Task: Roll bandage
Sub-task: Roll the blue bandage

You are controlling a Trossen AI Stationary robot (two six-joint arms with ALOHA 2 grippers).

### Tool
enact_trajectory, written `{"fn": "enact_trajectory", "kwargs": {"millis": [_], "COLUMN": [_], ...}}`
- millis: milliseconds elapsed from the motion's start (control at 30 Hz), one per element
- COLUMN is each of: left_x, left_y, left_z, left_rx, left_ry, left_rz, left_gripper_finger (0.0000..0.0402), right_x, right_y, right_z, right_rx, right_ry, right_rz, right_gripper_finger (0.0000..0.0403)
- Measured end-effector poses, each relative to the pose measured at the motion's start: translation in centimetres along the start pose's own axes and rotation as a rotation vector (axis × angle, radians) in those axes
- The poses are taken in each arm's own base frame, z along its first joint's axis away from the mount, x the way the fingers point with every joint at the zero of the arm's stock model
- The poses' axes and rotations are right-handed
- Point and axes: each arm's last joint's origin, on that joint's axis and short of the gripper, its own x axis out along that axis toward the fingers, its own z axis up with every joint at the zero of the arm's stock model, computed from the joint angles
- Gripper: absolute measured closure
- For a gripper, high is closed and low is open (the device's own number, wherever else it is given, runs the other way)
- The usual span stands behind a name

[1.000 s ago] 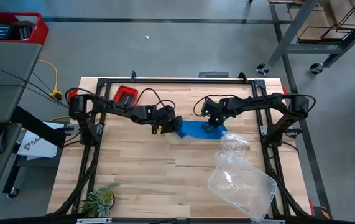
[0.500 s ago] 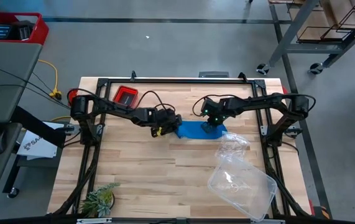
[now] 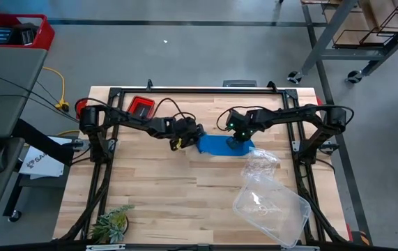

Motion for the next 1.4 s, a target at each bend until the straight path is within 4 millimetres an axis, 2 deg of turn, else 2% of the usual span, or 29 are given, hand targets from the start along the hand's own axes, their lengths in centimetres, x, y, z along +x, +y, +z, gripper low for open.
{"fn": "enact_trajectory", "kwargs": {"millis": [167, 333, 467, 633, 800, 867, 1067, 1400], "left_x": [0.0, -0.1, -0.6, -2.1, -2.9, -2.6, -1.0, 1.0], "left_y": [-0.3, -1.5, -1.8, -1.4, 0.3, 0.9, 0.7, 0.8], "left_z": [-0.1, 0.1, 0.3, 0.3, -0.5, -0.8, -0.3, 0.5], "left_rx": [0.018, 0.089, 0.148, 0.161, 0.184, 0.191, 0.088, 0.033], "left_ry": [0.004, -0.044, -0.053, -0.062, -0.059, -0.054, -0.053, -0.036], "left_rz": [-0.033, -0.155, -0.169, -0.094, 0.085, 0.125, -0.045, -0.098], "left_gripper_finger": [0.0239, 0.0239, 0.0239, 0.0239, 0.0239, 0.0239, 0.0239, 0.0239], "right_x": [0.0, 0.0, 0.0, 0.0, 0.0, 0.0, 0.0, 0.0], "right_y": [0.0, 0.0, 0.0, 0.0, 0.0, 0.0, 0.0, 0.1], "right_z": [0.0, 0.0, 0.0, 0.0, 0.0, 0.0, 0.0, 0.1], "right_rx": [0.001, 0.0, 0.001, 0.001, 0.001, 0.001, 0.001, 0.001], "right_ry": [-0.001, -0.001, -0.001, -0.001, -0.001, 0.0, -0.001, -0.001], "right_rz": [0.0, 0.0, 0.0, 0.001, 0.001, 0.002, 0.006, 0.017], "right_gripper_finger": [0.0403, 0.0403, 0.0403, 0.0403, 0.0403, 0.0403, 0.0403, 0.0403]}}
